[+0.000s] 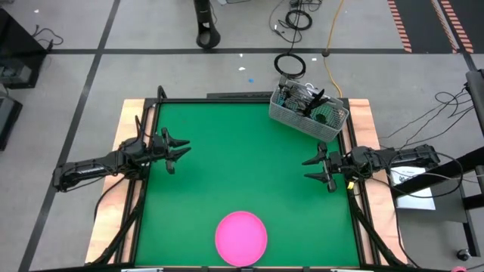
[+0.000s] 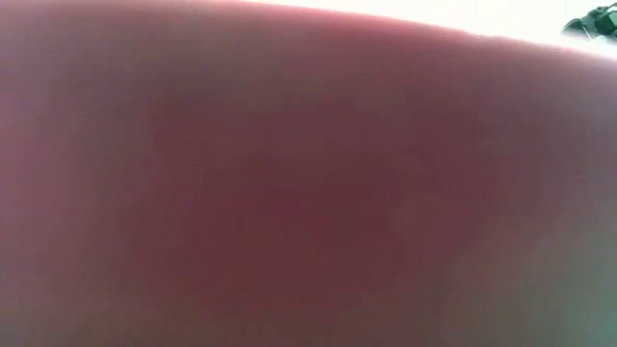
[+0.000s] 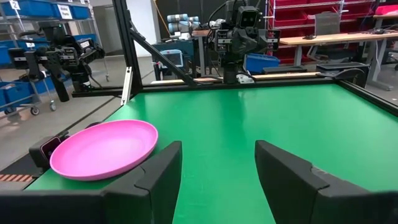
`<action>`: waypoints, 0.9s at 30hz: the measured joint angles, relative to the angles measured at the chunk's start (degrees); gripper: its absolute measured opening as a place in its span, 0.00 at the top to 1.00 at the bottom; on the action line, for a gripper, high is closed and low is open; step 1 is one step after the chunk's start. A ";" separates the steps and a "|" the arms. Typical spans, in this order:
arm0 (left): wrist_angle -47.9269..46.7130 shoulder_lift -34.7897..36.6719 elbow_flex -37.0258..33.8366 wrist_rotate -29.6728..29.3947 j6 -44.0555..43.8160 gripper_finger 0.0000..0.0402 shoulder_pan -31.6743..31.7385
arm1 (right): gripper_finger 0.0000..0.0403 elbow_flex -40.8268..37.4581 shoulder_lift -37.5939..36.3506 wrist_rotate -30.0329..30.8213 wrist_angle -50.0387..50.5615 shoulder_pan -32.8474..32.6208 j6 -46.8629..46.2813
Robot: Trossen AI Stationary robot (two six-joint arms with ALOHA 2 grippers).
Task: Sort silverware
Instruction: Return to Home Position
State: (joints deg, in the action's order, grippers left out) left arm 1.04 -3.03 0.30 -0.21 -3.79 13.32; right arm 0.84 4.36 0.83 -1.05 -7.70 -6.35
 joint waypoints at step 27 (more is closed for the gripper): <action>0.00 0.00 -0.02 -0.02 -0.02 0.69 0.00 | 0.52 0.00 0.00 0.01 0.01 0.02 0.00</action>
State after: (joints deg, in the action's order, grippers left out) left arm 1.04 -3.03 0.27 -0.23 -3.81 13.32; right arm 0.84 4.36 0.84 -1.04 -7.68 -6.35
